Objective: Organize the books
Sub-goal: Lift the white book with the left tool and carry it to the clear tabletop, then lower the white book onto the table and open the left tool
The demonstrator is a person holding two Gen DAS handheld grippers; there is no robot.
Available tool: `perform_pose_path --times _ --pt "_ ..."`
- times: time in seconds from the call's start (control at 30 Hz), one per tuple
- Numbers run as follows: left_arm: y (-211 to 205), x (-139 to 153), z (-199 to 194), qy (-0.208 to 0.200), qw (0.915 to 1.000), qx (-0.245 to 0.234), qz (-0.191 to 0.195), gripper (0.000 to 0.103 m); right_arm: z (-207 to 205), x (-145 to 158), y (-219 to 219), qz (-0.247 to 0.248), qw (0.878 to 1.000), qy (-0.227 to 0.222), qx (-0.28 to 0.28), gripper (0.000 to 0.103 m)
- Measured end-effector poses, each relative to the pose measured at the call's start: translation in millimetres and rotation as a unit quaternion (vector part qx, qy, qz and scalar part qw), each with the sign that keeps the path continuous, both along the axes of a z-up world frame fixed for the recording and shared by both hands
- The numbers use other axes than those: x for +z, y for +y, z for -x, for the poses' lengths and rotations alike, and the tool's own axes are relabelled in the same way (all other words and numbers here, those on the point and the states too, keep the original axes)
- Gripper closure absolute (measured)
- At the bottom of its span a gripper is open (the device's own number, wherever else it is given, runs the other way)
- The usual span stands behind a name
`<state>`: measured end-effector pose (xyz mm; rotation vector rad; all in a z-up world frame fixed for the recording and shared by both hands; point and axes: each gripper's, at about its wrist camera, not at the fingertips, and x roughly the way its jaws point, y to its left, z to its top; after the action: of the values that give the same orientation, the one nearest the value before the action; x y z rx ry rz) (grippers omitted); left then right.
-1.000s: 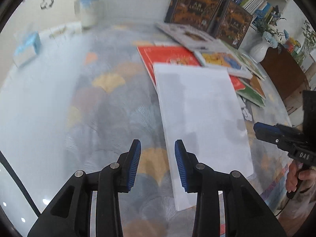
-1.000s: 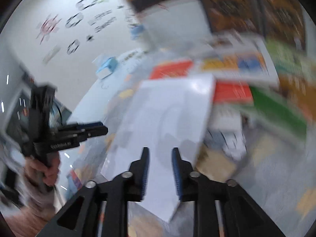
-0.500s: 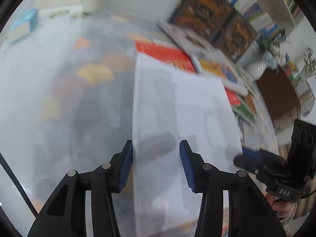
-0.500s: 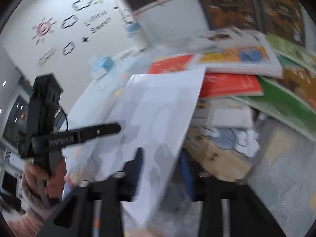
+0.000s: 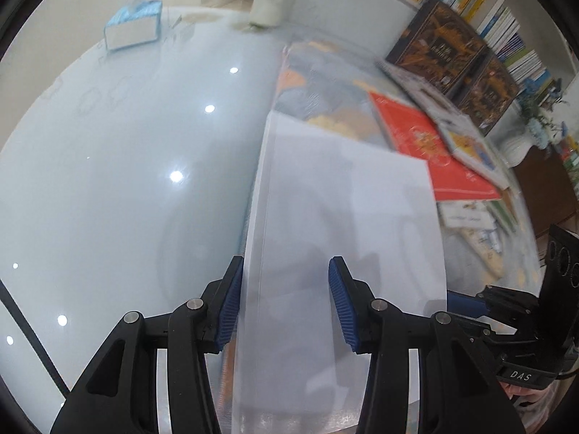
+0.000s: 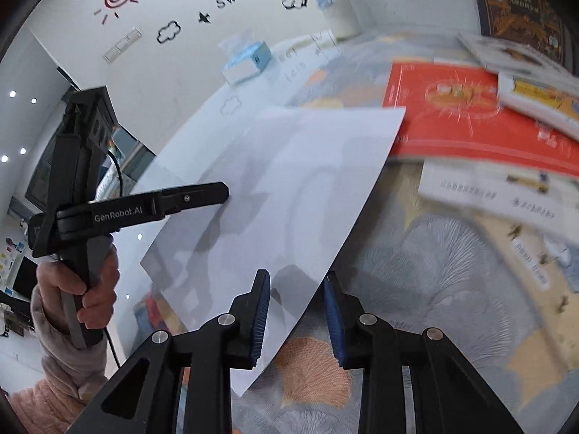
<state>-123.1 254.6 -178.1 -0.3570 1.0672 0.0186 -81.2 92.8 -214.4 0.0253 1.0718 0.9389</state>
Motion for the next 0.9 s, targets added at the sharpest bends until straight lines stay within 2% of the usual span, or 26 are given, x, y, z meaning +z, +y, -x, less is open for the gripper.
perform_pose_path --times 0.1,0.2,0.33,0.47,0.53,0.57,0.6,0.63,0.67,0.77,0.9 --pt "3.3 -0.3 2.6 -0.002 1.0 0.006 0.006 0.059 0.8 -2.1 -2.3 -0.01 1.0 0.001 0.0 0.073" --pt "1.6 -0.4 2.9 0.0 0.9999 0.009 -0.008 0.056 1.0 -3.9 -7.7 -0.015 1.0 0.01 -0.004 0.073" --pt "1.4 -2.1 2.1 0.003 0.9998 0.015 -0.016 0.054 4.7 -3.1 -0.4 0.001 1.0 -0.011 -0.004 0.073" --pt "0.8 -1.7 2.6 0.006 0.9996 0.017 -0.023 0.052 6.6 -3.0 -1.7 -0.005 1.0 -0.011 -0.005 0.072" --pt "-0.7 2.7 3.9 0.013 0.9985 0.027 -0.047 0.054 2.6 -4.7 -7.4 -0.023 1.0 0.01 -0.008 0.072" --pt "-2.9 7.7 3.6 0.01 0.9971 0.032 -0.069 0.054 1.3 -4.9 -11.9 -0.032 0.999 0.023 -0.01 0.071" --pt "-5.5 15.3 3.8 0.001 0.9954 0.035 -0.089 0.054 -3.1 -6.6 -18.7 -0.05 0.997 0.048 -0.014 0.063" --pt "-8.6 24.2 3.5 -0.01 0.994 0.034 -0.103 0.054 -5.8 -7.0 -24.9 -0.064 0.996 0.064 -0.02 0.051" --pt "-11.8 32.8 1.9 -0.02 0.9933 0.029 -0.11 0.054 -10.1 -5.7 -36.2 -0.08 0.993 0.078 -0.038 0.047" --pt "-25.5 52.9 -17.4 -0.04 0.9941 -0.009 -0.1 0.053 -17.5 8.7 -63.7 -0.106 0.989 0.068 -0.074 0.046" --pt "-55.4 53.3 -65.9 -0.028 0.9956 -0.053 -0.071 0.053 -34.0 28.7 -110.2 -0.144 0.979 0.045 -0.138 0.045"
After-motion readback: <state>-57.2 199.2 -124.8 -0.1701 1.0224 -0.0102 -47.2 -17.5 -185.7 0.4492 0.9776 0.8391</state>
